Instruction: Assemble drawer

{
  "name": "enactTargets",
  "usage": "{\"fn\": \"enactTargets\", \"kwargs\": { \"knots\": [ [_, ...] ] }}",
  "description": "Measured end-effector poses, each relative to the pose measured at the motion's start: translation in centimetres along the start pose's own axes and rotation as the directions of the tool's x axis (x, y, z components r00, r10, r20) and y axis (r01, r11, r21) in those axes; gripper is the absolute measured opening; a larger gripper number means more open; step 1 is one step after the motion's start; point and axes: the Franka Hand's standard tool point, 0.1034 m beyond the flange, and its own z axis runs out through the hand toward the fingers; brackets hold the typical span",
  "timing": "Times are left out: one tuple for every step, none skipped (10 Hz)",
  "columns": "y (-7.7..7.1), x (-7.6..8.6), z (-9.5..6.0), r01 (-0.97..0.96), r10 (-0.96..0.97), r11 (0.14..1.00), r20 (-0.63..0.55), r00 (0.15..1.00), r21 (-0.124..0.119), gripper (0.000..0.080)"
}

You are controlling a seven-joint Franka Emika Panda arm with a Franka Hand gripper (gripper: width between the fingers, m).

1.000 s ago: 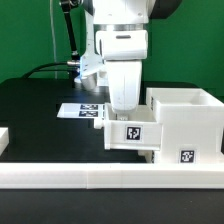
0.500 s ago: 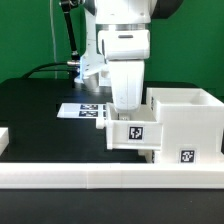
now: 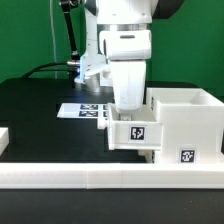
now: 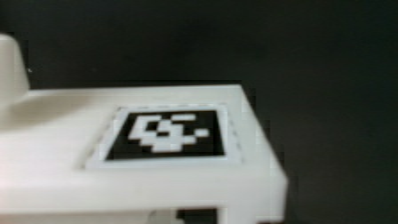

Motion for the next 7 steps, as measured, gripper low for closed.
{"fn": "enactTargets", "kwargs": {
  "knots": [
    [-0.05,0.32,0.0,0.005,-0.005,1.0,-0.002,1.0,0.004,0.0041],
    [-0.07,0.7,-0.01,0.011,-0.011,1.0,-0.004,1.0,0.004,0.0041],
    [-0.08,0.88,-0.02,0.016,-0.016,1.0,-0.006,1.0,0.004,0.0041],
    [-0.08,0.8,-0.01,0.014,-0.014,1.0,-0.006,1.0,0.004,0.0041],
    [-0.09,0.79,0.0,0.014,-0.014,1.0,-0.006,1.0,0.004,0.0041],
    [-0.1,0.77,0.04,0.014,-0.014,1.0,-0.006,1.0,0.005,0.0041],
    [-0.09,0.8,0.01,0.011,-0.011,1.0,-0.006,1.0,0.005,0.0212]
  ]
}}
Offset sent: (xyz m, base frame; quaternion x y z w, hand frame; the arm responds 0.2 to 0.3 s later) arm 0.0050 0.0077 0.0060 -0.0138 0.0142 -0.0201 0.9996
